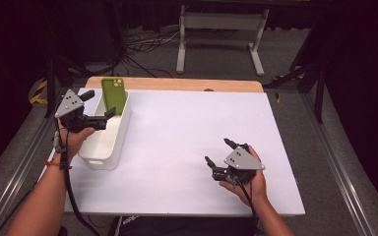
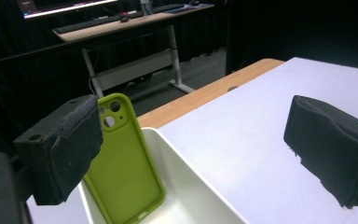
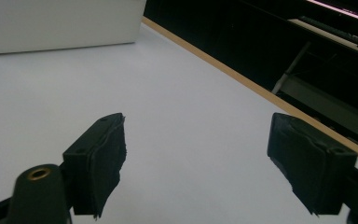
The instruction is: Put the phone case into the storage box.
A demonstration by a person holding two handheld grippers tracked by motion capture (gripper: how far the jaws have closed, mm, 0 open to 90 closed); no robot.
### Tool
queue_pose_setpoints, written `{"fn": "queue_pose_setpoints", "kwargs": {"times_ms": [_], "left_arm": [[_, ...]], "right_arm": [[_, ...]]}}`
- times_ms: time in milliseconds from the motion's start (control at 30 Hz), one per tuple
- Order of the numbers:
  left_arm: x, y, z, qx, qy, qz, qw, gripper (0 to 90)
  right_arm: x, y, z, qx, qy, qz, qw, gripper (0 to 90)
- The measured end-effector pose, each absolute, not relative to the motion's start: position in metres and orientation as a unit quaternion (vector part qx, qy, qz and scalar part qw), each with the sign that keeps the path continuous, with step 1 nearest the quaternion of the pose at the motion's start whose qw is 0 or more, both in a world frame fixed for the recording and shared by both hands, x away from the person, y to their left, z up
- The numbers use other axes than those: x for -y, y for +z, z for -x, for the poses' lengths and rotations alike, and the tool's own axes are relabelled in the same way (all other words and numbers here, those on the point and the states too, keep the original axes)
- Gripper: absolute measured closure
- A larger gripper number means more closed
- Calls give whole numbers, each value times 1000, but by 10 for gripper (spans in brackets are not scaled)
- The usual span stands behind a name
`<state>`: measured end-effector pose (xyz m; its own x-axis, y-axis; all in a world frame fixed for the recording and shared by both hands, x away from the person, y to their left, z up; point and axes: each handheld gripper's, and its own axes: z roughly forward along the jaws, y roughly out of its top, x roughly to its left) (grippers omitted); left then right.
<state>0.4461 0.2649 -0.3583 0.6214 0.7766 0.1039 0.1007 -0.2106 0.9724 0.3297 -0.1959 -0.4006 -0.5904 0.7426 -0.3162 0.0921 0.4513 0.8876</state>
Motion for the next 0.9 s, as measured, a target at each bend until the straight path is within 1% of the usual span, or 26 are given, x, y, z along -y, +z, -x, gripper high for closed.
{"fn": "queue_pose_setpoints", "kwargs": {"times_ms": [67, 133, 300, 433, 900], "left_arm": [[-264, -359, -444, -305, 315, -715, 545, 56], [-264, -359, -442, -304, 307, -716, 549, 58], [-262, -358, -436, -300, 308, -714, 553, 60], [-259, -355, -428, -290, 316, -712, 557, 66], [-233, -353, -403, -242, 312, -726, 563, 60]], "right_arm": [[196, -401, -330, -771, 448, -270, 362, 201], [195, -400, -329, -772, 450, -267, 360, 202], [196, -400, -330, -773, 450, -268, 359, 202], [197, -400, -329, -772, 451, -268, 361, 202], [198, -398, -328, -770, 454, -267, 360, 202]]}}
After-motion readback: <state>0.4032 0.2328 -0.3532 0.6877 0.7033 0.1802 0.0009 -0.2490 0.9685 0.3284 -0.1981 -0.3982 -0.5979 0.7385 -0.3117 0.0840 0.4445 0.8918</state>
